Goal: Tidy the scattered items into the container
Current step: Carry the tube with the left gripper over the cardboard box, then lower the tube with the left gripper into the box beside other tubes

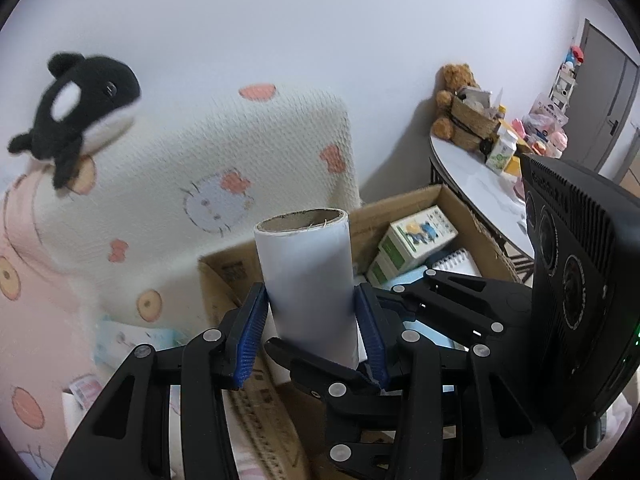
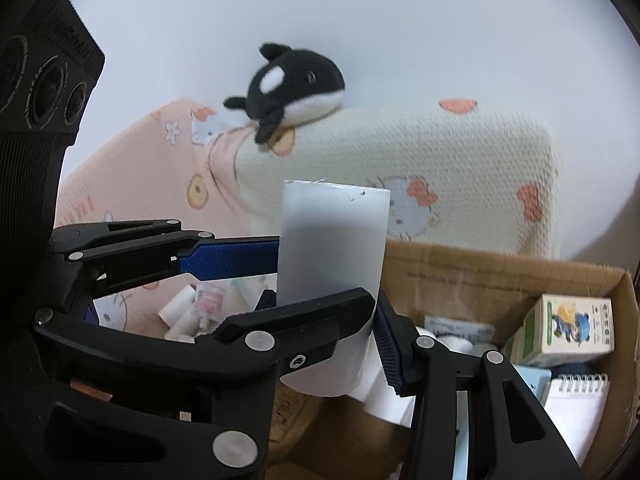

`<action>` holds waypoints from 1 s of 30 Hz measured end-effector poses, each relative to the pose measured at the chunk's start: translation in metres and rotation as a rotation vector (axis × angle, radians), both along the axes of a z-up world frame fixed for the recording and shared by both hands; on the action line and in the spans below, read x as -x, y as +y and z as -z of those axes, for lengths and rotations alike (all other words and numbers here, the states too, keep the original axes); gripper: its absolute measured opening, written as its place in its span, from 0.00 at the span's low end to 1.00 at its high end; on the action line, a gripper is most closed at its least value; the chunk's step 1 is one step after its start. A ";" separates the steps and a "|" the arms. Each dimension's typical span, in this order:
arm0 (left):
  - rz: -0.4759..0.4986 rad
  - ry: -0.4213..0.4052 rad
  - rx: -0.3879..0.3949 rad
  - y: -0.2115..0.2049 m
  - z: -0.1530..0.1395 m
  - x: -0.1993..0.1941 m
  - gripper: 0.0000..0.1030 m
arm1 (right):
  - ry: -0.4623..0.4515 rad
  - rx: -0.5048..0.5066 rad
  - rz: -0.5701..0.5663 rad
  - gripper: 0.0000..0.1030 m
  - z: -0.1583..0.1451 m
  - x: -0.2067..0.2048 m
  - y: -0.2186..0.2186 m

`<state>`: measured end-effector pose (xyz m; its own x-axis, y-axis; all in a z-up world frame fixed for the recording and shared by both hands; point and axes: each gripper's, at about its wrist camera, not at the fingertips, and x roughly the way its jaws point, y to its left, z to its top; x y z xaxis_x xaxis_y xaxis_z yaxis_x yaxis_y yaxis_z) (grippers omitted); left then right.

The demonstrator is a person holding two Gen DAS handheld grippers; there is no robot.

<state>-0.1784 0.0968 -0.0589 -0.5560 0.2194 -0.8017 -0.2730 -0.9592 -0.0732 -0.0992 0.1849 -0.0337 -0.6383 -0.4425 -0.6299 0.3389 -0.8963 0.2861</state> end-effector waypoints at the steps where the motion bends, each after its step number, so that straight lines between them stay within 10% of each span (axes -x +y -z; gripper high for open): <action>1: 0.001 -0.016 -0.005 0.002 0.003 0.002 0.47 | -0.016 0.000 -0.005 0.43 0.004 0.000 0.003; 16: 0.010 -0.310 -0.139 0.019 0.057 0.046 0.47 | -0.346 0.077 0.014 0.43 0.053 0.023 0.053; 30: -0.047 -0.434 -0.115 0.023 0.103 0.067 0.47 | -0.456 -0.035 0.015 0.39 0.069 0.026 0.052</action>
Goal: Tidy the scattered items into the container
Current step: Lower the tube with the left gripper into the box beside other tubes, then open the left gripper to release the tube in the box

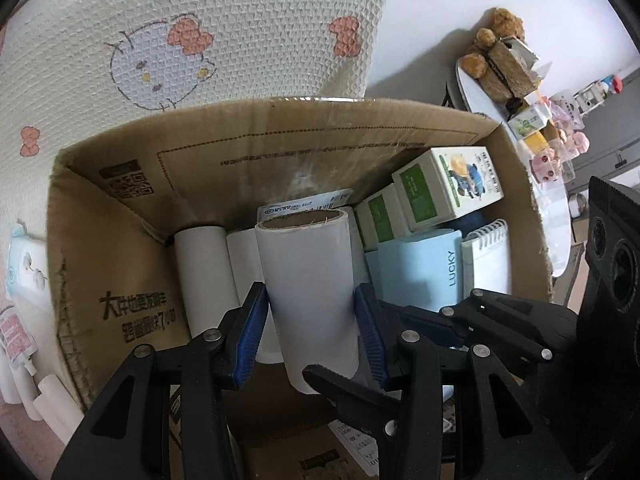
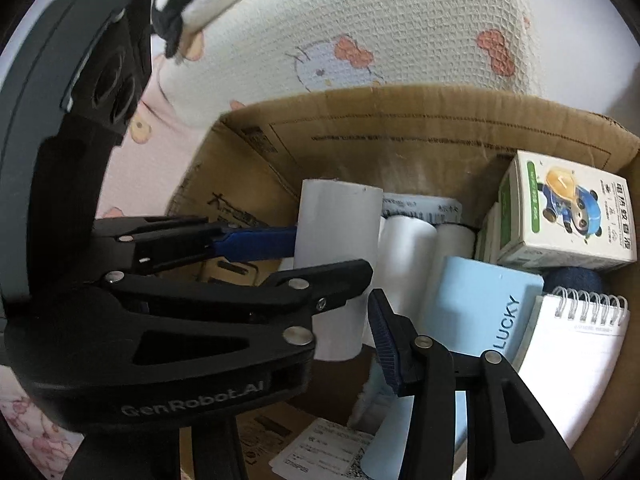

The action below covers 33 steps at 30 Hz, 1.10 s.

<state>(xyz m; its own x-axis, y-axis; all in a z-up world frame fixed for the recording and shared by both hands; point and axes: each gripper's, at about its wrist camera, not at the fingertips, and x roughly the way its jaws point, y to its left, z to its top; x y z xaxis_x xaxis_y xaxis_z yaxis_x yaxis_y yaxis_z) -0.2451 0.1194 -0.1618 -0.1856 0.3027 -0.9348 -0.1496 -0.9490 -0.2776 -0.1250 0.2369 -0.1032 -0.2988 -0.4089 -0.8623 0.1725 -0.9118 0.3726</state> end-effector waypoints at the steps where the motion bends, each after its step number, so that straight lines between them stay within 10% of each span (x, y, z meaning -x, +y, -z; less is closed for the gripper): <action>1: 0.001 -0.001 0.002 0.001 0.001 0.001 0.47 | -0.003 -0.006 -0.001 0.38 0.001 0.000 0.000; 10: -0.037 -0.050 -0.033 -0.008 0.014 0.010 0.46 | -0.046 0.007 0.010 0.19 0.015 0.003 0.007; 33: -0.098 -0.059 -0.060 -0.010 0.019 0.013 0.34 | -0.072 0.006 0.037 0.19 0.023 0.009 0.024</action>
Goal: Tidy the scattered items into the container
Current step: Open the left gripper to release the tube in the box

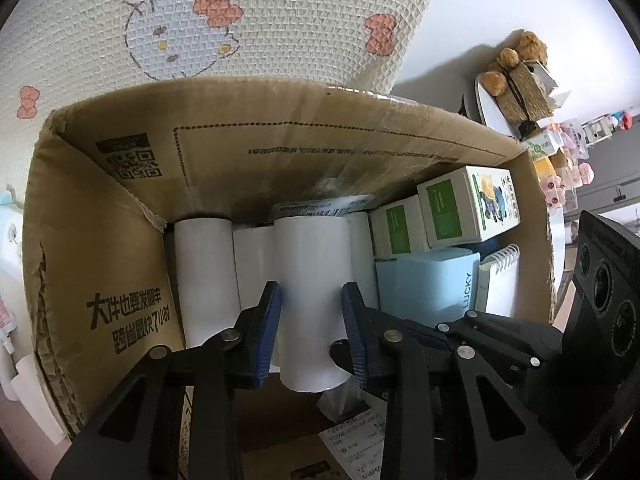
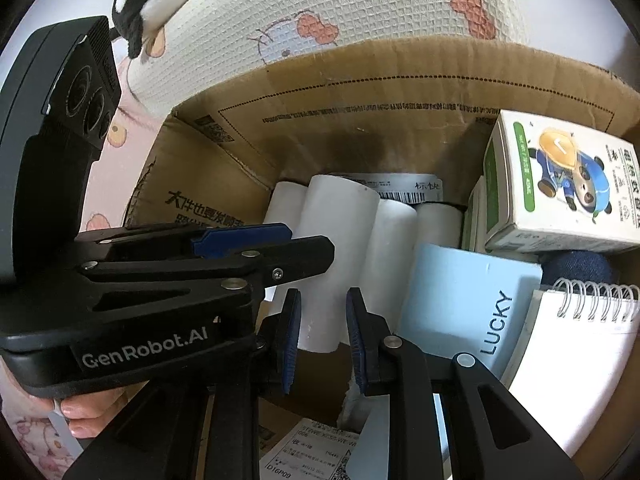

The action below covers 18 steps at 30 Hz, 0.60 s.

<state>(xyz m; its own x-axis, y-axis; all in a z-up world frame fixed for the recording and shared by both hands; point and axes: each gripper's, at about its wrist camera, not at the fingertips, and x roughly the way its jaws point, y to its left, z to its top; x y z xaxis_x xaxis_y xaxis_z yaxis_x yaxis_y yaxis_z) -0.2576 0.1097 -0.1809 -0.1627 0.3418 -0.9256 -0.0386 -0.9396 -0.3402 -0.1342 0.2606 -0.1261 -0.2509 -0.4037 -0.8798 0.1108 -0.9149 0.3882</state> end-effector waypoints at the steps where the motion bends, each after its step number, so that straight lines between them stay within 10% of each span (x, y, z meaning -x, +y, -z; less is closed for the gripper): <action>1: -0.003 0.001 -0.002 -0.001 0.000 0.001 0.34 | 0.000 -0.004 0.002 0.19 0.000 0.001 0.000; 18: 0.016 0.245 0.036 -0.004 -0.056 -0.034 0.48 | 0.072 -0.113 0.000 0.19 -0.039 -0.013 -0.006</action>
<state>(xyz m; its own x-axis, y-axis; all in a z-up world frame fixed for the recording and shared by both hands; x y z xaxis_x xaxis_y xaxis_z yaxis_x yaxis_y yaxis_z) -0.2238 0.1054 -0.1251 -0.3788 0.3140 -0.8706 -0.1309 -0.9494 -0.2855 -0.1214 0.2542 -0.0874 -0.3147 -0.3035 -0.8994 0.1346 -0.9522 0.2742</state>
